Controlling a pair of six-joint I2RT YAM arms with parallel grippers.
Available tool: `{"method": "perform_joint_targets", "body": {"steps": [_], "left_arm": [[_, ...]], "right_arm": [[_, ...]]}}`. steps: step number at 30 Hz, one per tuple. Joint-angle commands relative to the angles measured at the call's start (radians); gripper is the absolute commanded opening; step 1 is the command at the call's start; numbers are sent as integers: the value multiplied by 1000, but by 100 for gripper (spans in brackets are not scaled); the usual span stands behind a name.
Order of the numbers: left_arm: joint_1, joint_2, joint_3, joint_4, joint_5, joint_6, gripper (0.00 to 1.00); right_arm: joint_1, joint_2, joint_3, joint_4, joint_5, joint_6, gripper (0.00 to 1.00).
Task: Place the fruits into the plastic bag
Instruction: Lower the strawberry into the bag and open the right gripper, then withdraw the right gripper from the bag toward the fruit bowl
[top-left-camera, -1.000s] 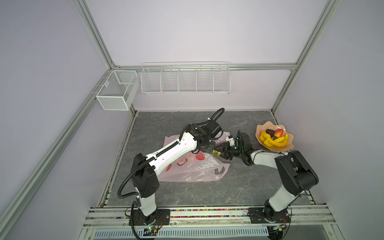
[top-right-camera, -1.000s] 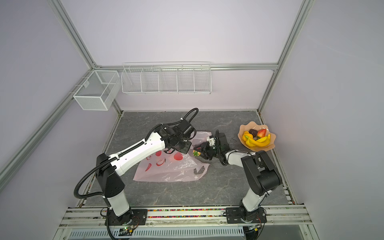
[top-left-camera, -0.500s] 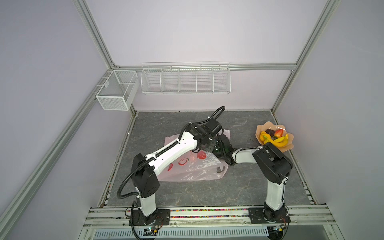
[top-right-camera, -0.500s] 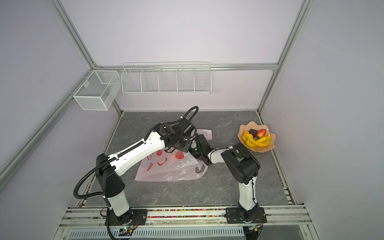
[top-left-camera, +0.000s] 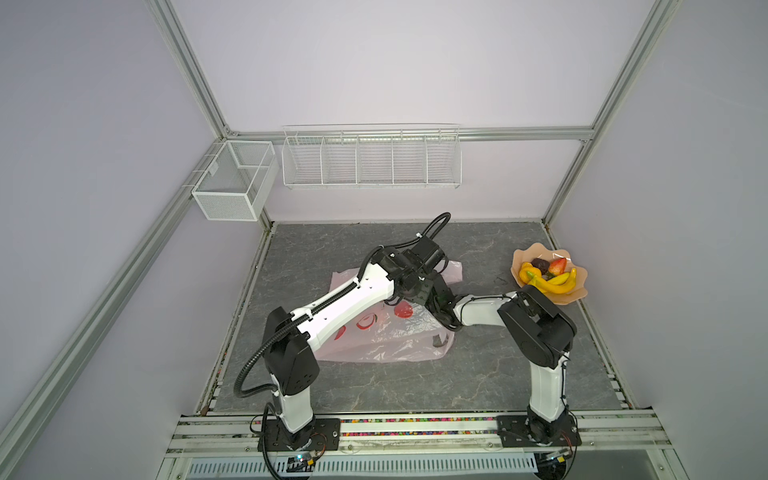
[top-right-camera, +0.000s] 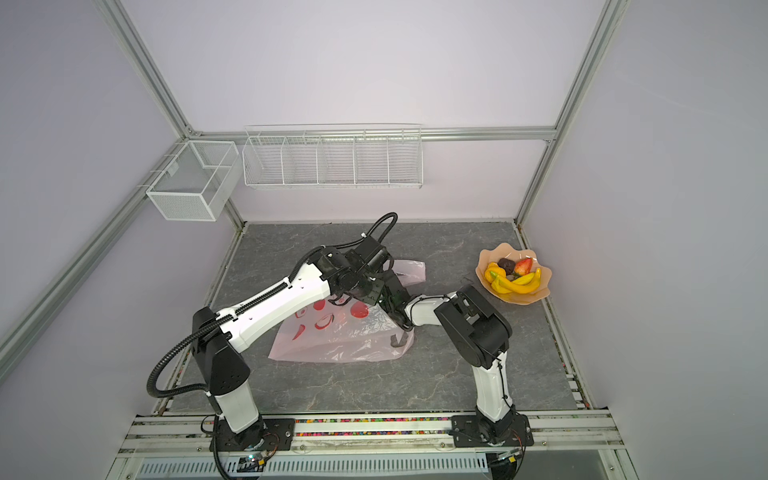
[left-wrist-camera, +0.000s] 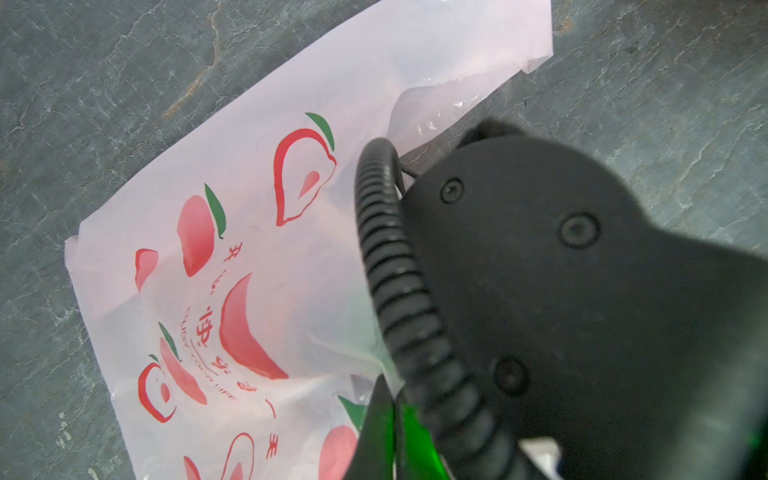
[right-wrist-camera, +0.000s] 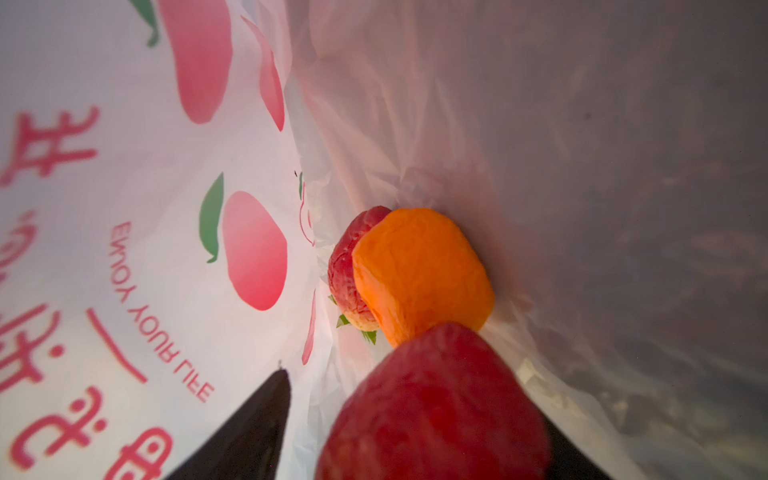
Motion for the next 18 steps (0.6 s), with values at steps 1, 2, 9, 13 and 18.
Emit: {"method": "perform_joint_targets", "body": {"steps": [1, 2, 9, 13, 18], "left_arm": [[-5, -16, -12, 11, -5, -16, 0], [-4, -18, -15, 10, -5, -18, 0], [-4, -32, -39, 18, -13, -19, 0], [-4, -40, -53, 24, -22, -26, 0], [-4, -43, -62, 29, -23, -25, 0]], "right_arm": [[0, -16, 7, -24, -2, -5, 87], [1, -23, 7, -31, -3, -11, 89], [-3, -68, -14, -40, -29, -19, 89], [-16, -111, -47, -58, -25, -22, 89], [-35, -169, -53, -201, -11, -82, 88]]}}
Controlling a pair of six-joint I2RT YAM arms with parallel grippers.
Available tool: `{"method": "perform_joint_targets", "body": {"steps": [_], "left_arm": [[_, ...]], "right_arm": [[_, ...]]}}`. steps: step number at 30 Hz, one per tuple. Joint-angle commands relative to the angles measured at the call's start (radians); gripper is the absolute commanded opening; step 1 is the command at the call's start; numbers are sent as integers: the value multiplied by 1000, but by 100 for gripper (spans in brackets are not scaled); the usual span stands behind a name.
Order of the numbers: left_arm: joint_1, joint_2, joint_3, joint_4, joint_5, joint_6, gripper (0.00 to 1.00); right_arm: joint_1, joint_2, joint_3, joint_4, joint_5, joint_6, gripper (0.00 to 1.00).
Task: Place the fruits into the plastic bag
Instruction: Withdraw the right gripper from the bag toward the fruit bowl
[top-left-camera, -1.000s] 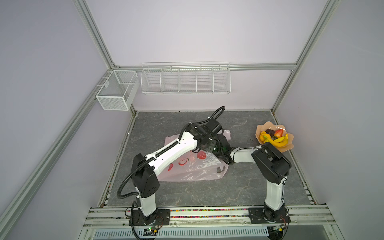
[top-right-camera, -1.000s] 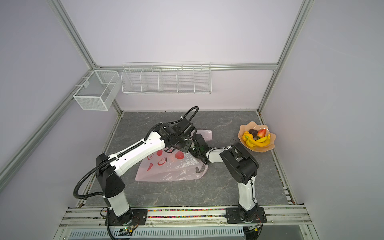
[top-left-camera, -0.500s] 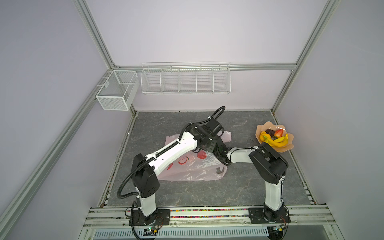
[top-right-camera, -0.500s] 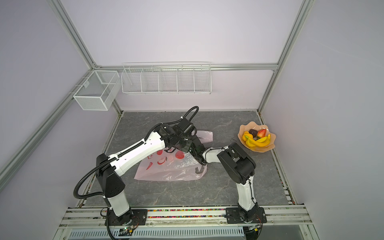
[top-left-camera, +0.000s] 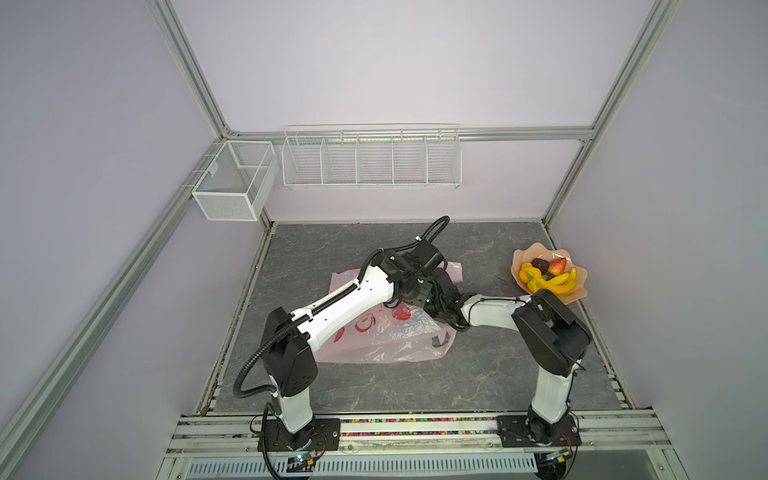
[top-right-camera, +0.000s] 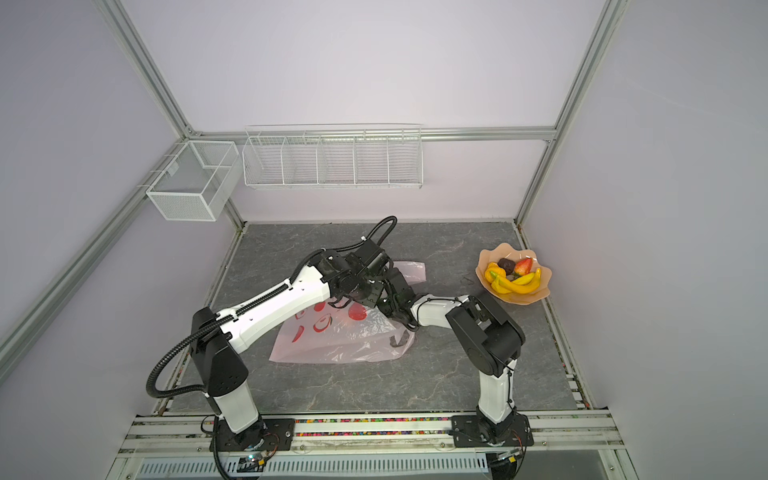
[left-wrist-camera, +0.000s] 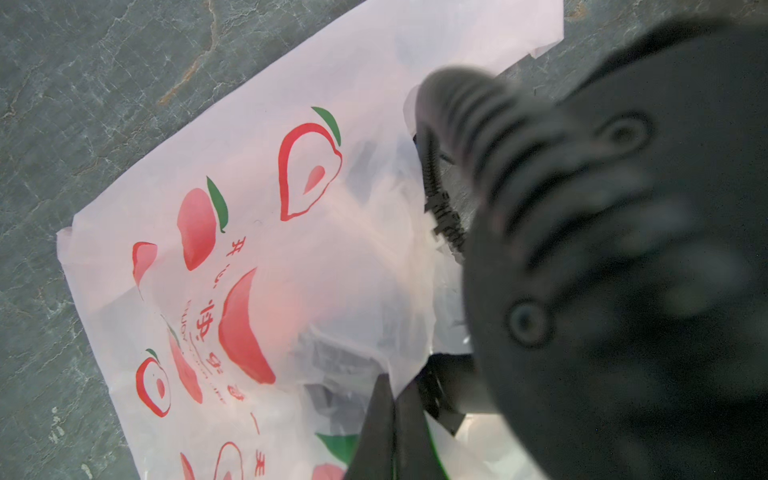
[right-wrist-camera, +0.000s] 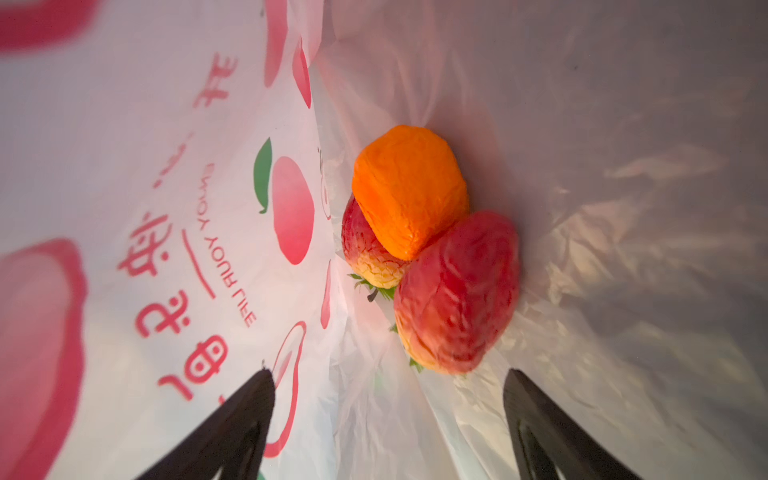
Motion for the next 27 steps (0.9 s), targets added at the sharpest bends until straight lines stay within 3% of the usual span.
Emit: {"method": "perform_joint_targets", "body": {"steps": [1, 13, 21, 27], "left_arm": [[-4, -31, -21, 7, -20, -10, 0], [-2, -39, -46, 20, -27, -7, 0], [-1, -42, -49, 22, -29, -2, 0], [-2, -45, -47, 30, -12, 4, 0]], "right_arm": [[-16, -64, -17, -126, 7, -51, 89], [-71, -184, -38, -438, 55, -203, 89], [-139, -282, -88, -521, 101, -240, 89], [-210, -349, -64, -681, 188, -312, 89]]}}
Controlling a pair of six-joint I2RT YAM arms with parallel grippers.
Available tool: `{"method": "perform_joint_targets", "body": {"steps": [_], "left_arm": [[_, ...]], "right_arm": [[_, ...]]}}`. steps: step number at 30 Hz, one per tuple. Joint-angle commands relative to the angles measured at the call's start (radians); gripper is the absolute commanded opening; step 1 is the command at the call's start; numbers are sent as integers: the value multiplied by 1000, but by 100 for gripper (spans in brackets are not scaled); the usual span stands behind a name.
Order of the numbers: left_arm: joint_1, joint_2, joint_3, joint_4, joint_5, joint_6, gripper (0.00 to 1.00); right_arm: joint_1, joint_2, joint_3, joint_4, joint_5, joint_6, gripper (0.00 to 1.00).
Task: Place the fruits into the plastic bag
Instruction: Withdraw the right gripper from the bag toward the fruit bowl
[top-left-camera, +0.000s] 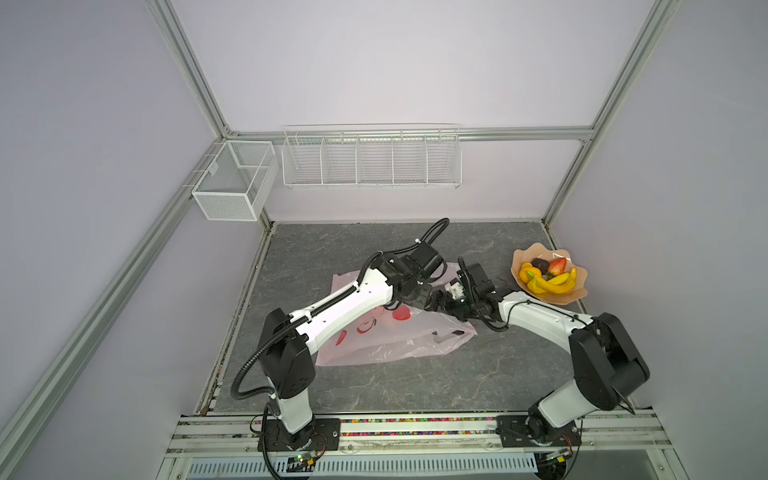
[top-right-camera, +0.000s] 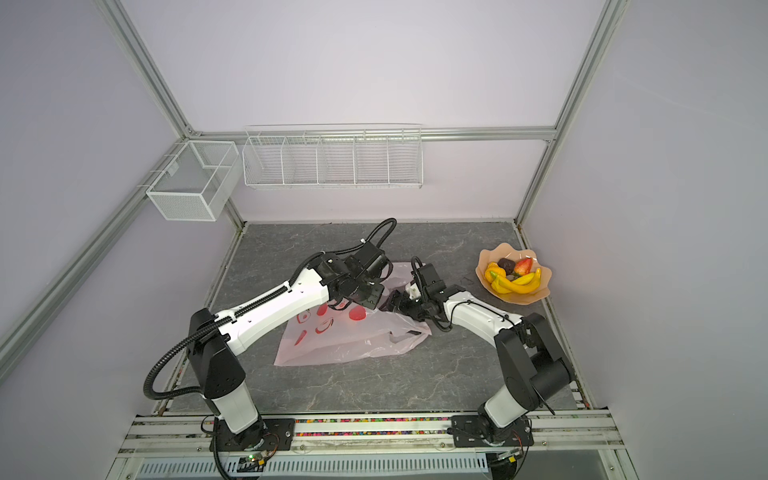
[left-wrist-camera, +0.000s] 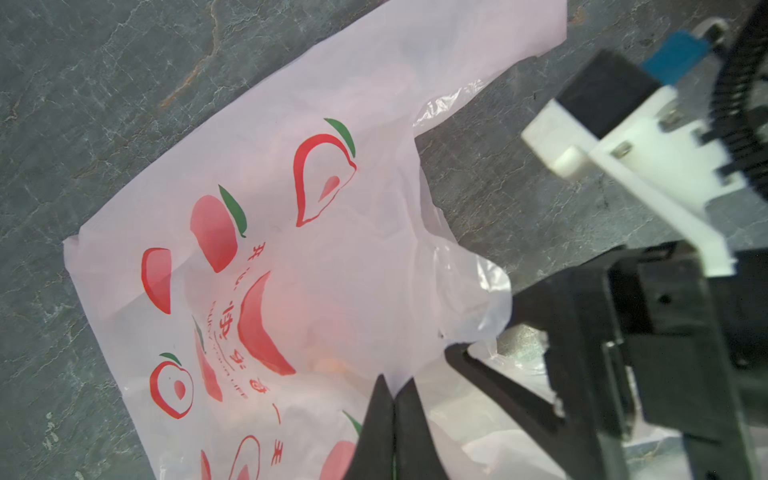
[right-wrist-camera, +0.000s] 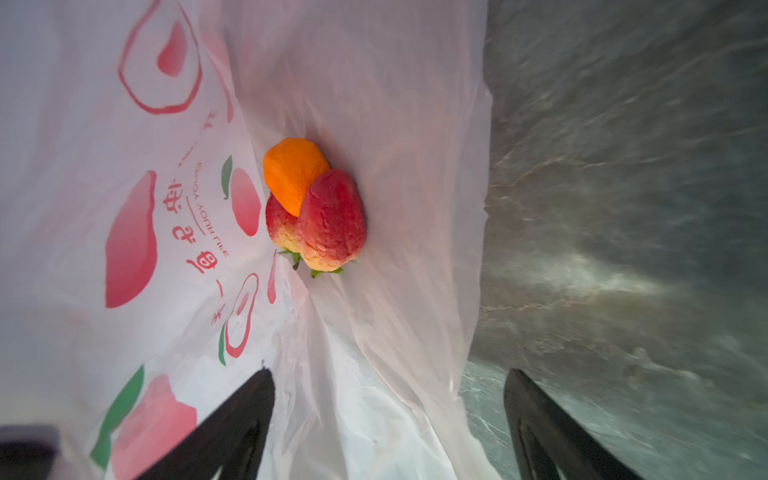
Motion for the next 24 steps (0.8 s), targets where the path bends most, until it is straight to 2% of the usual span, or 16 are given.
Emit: {"method": "perform_joint_targets", "body": {"steps": [1, 5, 9, 19, 24], "left_arm": [[4, -30, -6, -3, 2, 5, 0], [2, -31, -9, 0, 13, 13, 0], [-5, -35, -14, 8, 23, 24, 0], [-30, -18, 3, 20, 34, 37, 0], [-30, -19, 6, 14, 24, 36, 0]], "right_arm": [[-37, -53, 12, -145, 94, -68, 89], [-69, -93, 32, -235, 205, -97, 89], [-84, -129, 40, -244, 281, -92, 89], [-96, -144, 76, -123, 375, -59, 89], [-144, -92, 180, -211, 373, -117, 89]]}}
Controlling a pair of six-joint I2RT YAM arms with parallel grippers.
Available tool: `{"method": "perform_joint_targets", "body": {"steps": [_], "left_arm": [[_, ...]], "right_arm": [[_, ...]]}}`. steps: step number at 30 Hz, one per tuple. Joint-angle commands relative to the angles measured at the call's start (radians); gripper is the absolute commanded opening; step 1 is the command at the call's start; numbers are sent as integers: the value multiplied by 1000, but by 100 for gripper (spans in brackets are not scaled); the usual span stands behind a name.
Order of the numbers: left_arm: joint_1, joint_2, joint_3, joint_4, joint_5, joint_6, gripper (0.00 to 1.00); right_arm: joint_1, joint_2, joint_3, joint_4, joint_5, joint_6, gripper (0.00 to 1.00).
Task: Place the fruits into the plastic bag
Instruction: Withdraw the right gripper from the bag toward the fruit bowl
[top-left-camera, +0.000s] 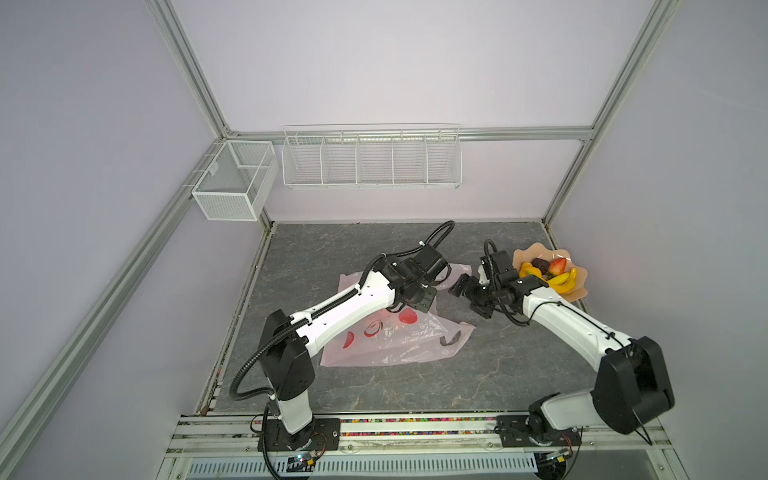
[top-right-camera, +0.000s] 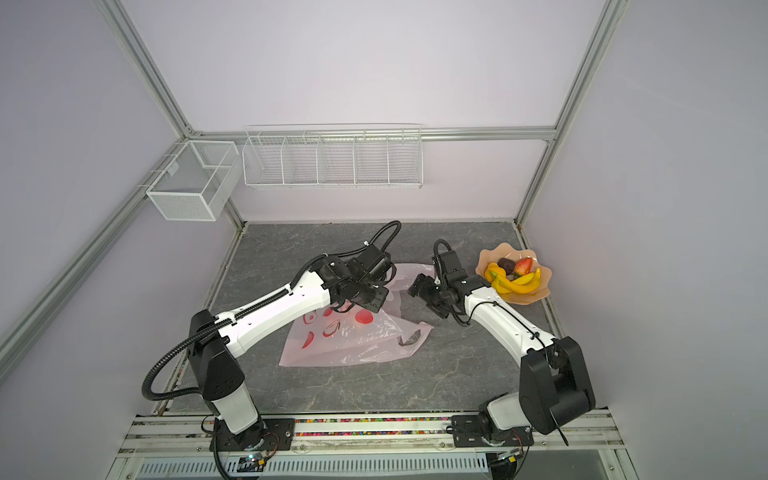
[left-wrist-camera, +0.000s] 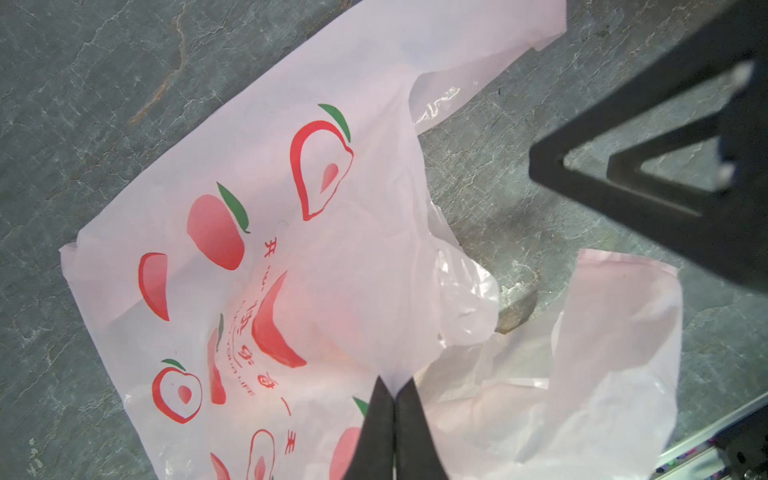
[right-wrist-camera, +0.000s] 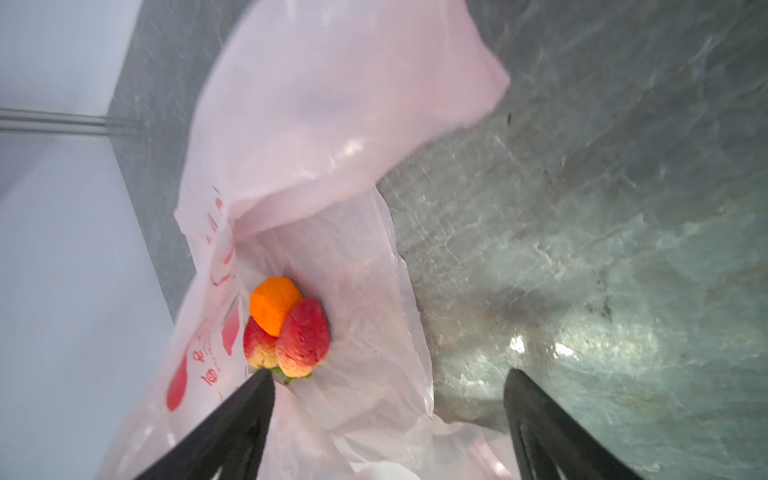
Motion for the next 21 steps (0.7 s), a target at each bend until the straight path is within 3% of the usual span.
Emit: {"method": "perform_joint_targets", "body": {"steps": [1, 10, 21], "left_arm": [[-3, -16, 11, -5, -1, 9, 0], [-2, -21, 3, -1, -4, 5, 0], [-2, -23, 3, 2, 4, 13, 0]], "right_arm": [[-35, 21, 63, -50, 22, -48, 89], [-187, -55, 82, -197, 7, -151, 89], [-516, -123, 123, -353, 56, -350, 90]]}}
